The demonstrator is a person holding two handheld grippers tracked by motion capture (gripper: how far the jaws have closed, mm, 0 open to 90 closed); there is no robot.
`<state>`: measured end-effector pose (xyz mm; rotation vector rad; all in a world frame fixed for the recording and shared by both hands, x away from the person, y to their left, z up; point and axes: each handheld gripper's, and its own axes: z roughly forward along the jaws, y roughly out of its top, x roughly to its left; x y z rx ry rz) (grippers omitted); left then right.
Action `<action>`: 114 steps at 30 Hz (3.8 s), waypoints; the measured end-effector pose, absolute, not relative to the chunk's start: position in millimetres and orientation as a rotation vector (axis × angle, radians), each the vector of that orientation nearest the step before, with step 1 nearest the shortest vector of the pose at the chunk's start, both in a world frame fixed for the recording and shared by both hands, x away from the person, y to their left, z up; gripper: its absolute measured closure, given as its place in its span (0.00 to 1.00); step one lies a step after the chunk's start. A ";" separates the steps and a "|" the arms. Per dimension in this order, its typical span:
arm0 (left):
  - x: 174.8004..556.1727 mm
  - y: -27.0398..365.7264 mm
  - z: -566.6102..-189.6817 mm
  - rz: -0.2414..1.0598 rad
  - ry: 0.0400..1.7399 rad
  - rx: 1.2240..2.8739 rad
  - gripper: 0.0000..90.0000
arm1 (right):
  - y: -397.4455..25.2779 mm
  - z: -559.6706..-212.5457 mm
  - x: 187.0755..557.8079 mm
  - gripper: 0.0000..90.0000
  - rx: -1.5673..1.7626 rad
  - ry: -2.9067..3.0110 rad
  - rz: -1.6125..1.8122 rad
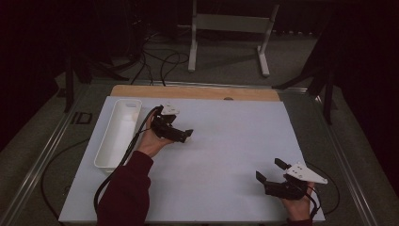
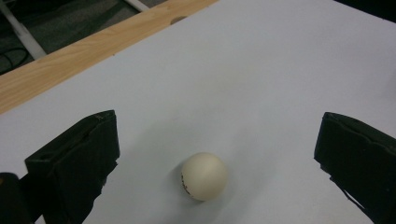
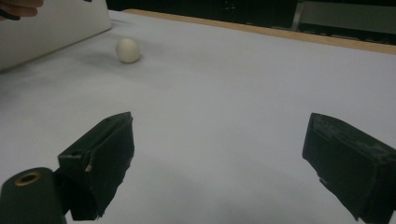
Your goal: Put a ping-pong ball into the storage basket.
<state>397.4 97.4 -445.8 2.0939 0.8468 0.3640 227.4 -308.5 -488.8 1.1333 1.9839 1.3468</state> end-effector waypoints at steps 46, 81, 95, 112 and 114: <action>400.8 83.5 -468.5 0.329 0.838 2.094 0.01 | -308.0 -489.1 227.6 0.10 1.131 1.987 1.348; 408.0 90.7 -503.2 0.316 0.968 2.113 0.02 | -307.9 -489.1 227.6 0.10 1.128 1.987 1.349; 407.5 88.9 -513.9 0.316 0.967 2.144 0.12 | -307.7 -489.2 227.9 0.10 1.127 1.991 1.348; 406.3 83.5 -519.9 0.328 0.959 2.207 0.54 | -308.2 -488.7 227.5 0.10 1.129 1.988 1.345; 406.2 83.4 -520.2 0.330 0.961 2.206 0.57 | -308.3 -488.6 227.5 0.10 1.131 1.986 1.344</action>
